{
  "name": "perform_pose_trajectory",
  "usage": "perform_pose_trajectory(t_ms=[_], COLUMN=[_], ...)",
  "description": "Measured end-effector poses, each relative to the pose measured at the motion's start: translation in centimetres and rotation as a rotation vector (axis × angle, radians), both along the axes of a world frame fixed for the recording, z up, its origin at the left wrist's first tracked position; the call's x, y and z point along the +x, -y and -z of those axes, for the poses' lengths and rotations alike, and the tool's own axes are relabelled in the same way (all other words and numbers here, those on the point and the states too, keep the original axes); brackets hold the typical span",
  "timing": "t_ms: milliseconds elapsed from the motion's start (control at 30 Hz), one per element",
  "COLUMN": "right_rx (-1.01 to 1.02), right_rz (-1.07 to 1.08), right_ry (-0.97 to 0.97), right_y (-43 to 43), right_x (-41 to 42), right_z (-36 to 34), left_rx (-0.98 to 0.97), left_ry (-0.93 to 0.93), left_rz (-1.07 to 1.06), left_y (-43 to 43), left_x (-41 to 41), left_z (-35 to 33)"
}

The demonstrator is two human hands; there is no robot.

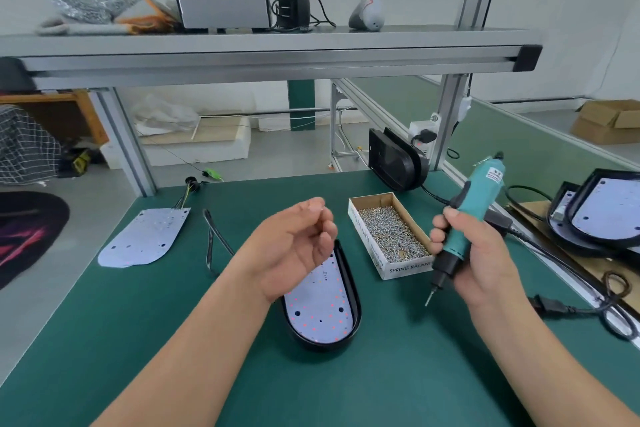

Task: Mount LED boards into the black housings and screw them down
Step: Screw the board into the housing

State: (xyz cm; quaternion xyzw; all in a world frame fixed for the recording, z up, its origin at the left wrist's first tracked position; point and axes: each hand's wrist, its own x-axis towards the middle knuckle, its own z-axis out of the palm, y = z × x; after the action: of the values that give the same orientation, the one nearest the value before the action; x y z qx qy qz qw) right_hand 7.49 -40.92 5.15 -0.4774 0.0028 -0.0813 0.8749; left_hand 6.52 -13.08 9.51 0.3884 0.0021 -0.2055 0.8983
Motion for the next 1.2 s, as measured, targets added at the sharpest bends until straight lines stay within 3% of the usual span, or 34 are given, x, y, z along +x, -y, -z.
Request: perform_pose_trajectory(t_ms=[100, 233, 467, 733, 933, 1200], right_rx=[0.145, 0.290, 0.253, 0.371, 0.492, 0.451], right_rz=[-0.003, -0.050, -0.058, -0.045, -0.026, -0.046], right_ry=[-0.006, 0.052, 0.077, 0.129, 0.219, 0.283], right_y=[-2.1, -5.2, -9.3, -10.2, -10.2, -11.6], right_x=[0.1, 0.5, 1.7, 0.3, -1.1, -2.1], right_z=[-1.2, -2.6, -4.5, -3.2, -4.8, -5.3], left_rx=[-0.188, -0.224, 0.003, 0.204, 0.230, 0.262], left_ry=[-0.128, -0.183, -0.051, 0.072, 0.126, 0.171], left_rz=[-0.020, -0.025, 0.000, 0.006, -0.007, -0.043], left_y=[-1.8, -3.1, -4.1, -3.5, -2.8, -2.1], left_x=[-1.7, -3.1, -4.3, -5.0, -5.9, -6.5], left_z=[0.6, 1.0, 1.8, 3.2, 2.9, 2.9])
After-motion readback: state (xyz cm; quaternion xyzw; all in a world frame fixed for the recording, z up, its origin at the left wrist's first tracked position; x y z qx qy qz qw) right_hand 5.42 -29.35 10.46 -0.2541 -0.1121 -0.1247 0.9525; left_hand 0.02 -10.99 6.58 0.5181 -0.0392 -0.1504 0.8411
